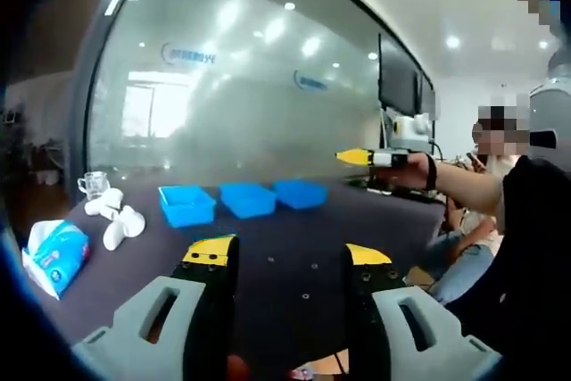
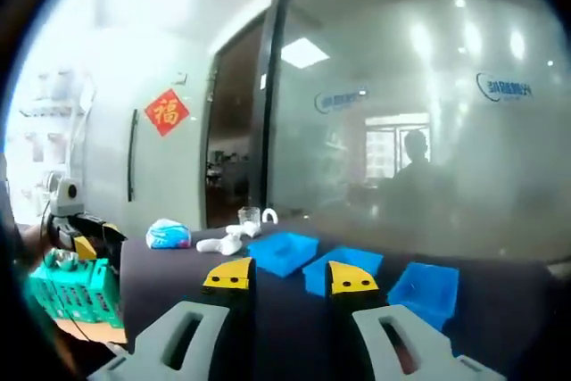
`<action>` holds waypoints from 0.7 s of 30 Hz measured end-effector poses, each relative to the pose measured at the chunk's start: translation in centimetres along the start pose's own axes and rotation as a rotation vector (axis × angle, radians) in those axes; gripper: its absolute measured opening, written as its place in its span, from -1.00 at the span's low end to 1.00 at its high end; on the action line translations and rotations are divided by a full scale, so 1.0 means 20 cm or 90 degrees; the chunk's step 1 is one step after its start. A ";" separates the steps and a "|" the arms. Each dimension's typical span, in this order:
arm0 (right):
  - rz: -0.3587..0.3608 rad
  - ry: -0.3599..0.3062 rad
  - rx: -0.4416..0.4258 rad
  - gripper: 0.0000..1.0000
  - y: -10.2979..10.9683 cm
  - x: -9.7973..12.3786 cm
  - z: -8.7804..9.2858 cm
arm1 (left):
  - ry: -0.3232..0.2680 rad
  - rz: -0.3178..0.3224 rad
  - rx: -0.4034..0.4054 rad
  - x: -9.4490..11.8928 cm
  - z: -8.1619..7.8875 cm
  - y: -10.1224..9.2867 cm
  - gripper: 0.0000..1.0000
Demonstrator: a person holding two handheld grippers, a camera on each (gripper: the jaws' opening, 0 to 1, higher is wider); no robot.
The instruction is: Sort the screws, nuts, and washers into the corresponding bins
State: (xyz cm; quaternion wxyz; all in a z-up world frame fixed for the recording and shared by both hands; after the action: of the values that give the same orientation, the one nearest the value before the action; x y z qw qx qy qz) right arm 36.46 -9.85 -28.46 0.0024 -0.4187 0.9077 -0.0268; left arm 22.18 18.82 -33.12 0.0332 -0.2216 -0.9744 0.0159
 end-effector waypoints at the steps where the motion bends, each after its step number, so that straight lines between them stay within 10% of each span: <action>1: -0.004 0.003 -0.001 -0.47 0.00 0.02 0.01 | 0.004 0.003 -0.002 0.00 0.01 0.00 -0.12; 21: -0.128 0.111 0.005 -0.46 0.18 0.18 0.16 | 0.073 0.073 -0.014 -0.01 0.11 -0.10 -0.12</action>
State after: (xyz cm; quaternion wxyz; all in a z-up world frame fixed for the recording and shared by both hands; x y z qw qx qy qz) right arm 31.48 -10.47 -31.81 -0.0773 -0.5038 0.8578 -0.0665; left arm 21.31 16.90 -35.21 0.0853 -0.2778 -0.9568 -0.0056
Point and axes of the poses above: the point that each gripper's makers call its tool centre point, and the gripper's own axes: x roughly backward along the fingers, y roughly to its left, z roughly out of its underside, the point moved 4 cm from there along x, roughly backward along the fingers, and after that the axes turned 8 degrees about -z, right-handed, at the moved point
